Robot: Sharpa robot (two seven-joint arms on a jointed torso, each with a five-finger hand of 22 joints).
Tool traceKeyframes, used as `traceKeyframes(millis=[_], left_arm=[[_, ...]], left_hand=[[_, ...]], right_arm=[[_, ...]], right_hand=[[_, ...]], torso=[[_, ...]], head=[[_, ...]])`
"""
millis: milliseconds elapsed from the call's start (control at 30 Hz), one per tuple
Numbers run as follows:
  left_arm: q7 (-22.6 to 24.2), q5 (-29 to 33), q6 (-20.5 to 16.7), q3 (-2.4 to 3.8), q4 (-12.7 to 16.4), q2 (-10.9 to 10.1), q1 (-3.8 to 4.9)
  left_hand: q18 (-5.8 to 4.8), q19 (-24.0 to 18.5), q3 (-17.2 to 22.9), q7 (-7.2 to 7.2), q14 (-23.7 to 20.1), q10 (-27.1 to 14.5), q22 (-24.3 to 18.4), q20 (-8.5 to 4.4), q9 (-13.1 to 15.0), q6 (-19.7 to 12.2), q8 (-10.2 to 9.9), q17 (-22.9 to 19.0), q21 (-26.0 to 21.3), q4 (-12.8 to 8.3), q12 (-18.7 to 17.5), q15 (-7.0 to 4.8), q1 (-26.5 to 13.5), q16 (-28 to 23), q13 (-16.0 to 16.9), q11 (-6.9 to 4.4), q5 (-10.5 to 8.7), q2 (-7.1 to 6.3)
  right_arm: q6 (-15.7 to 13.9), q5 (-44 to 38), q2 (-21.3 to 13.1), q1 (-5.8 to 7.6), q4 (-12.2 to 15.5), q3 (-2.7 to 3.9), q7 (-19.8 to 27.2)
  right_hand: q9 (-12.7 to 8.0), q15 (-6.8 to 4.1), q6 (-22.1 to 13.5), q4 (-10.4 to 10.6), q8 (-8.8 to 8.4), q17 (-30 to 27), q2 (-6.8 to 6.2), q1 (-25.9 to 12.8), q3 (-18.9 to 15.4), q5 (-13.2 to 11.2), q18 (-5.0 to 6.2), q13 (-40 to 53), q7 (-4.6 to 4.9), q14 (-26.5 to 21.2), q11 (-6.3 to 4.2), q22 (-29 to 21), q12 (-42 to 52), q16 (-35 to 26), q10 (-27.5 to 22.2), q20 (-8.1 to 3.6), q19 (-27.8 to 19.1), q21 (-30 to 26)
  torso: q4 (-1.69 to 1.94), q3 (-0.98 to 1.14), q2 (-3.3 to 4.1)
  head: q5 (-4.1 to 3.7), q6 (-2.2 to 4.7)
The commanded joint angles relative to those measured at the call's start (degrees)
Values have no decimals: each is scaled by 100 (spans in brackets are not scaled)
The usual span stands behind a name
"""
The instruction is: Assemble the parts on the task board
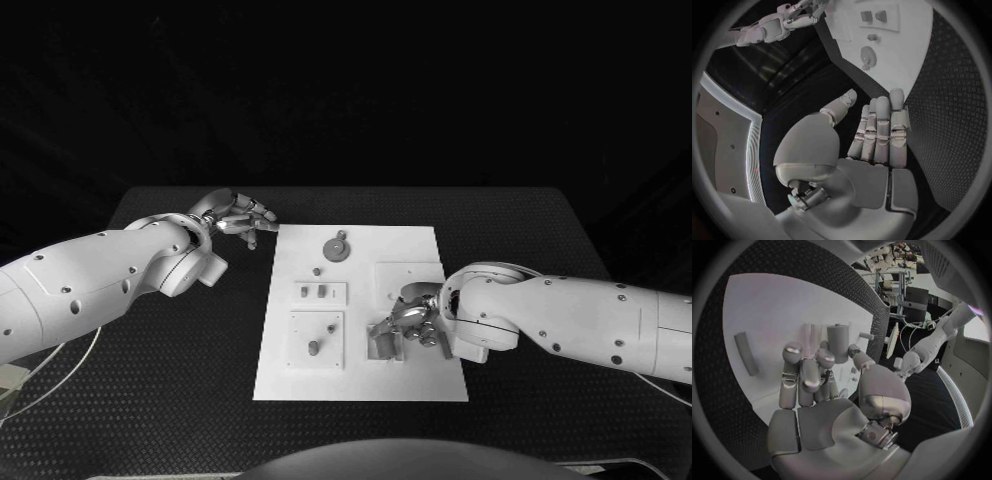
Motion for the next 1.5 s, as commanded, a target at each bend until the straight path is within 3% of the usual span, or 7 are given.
traceKeyframes(millis=[33, 600, 633, 833, 1000, 1500], left_arm=[[24, 15, 52, 3, 18, 3, 4], [21, 9, 54, 3, 21, -3, 4], [21, 9, 53, 3, 21, -4, 5], [21, 9, 54, 3, 20, -4, 5], [21, 9, 54, 3, 18, -4, 5], [17, 8, 56, 3, 21, -6, 5]], left_hand=[[400, 33, 0, 38, 24, -33, 7, 8, -8, 10, 40, 6, -32, 47, -1, -6, -40, -38, 6, -10, -36, -8], [403, 34, 4, 37, 24, -33, 13, 8, -11, 8, 43, 8, -37, 42, 1, -7, -29, -38, 7, -11, -36, -13], [403, 34, 4, 37, 24, -33, 13, 8, -11, 8, 43, 8, -37, 42, 1, -7, -29, -38, 7, -11, -36, -13], [402, 35, 3, 38, 24, -33, 16, 9, -12, 8, 45, 9, -38, 45, 1, -6, -32, -39, 8, -11, -36, -12], [402, 35, 3, 38, 24, -33, 16, 9, -12, 9, 46, 9, -39, 46, 1, -6, -32, -39, 8, -11, -36, -11], [403, 37, 3, 37, 24, -34, 24, 10, -14, 8, 50, 12, -44, 46, 2, -6, -29, -39, 10, -11, -36, -12]], right_arm=[[72, -51, 17, -9, -9, -3, 29], [-200, -80, 45, -35, -36, -3, 39], [-213, -82, 44, -35, -35, -3, 40], [-216, -87, 39, -35, -31, -3, 56], [-222, -87, 31, -35, -32, -3, 72], [111, -65, 34, -35, -27, -3, 75]], right_hand=[[1, -20, 155, -57, -2, -5, 31, -10, 103, 20, 164, -8, 134, -10, 4, 102, -37, -16, -1, 33, -1, -18], [1, -20, 155, -57, -2, -5, 31, -10, 103, 20, 164, -8, 134, -10, 4, 102, -37, -16, -1, 33, -1, -18], [-10, -8, 114, 55, -27, -102, -201, -246, -5, 55, 152, -13, 149, -66, 18, 95, -55, -59, -28, 50, -17, -34], [-10, -7, 111, 61, -29, -107, -213, -259, -11, 57, 151, -14, 150, -69, 19, 94, -56, -61, -30, 51, -18, -35], [-9, -26, 98, 369, -40, -118, -371, -516, 191, 18, 164, -13, 140, -69, 4, 88, -68, -92, -57, -14, -12, -66], [-9, -25, 97, 384, -40, -124, -385, -541, 195, 17, 164, -12, 141, -71, 4, 89, -68, -95, -59, -15, -12, -67]], torso=[[-2, -4, -2], [-4, 1, -1], [-3, 1, 0], [-4, -1, -1], [-5, -1, -1], [-3, -2, -2]], head=[[3, -3], [10, -9], [10, -10], [10, -9], [12, -11], [10, -26]])
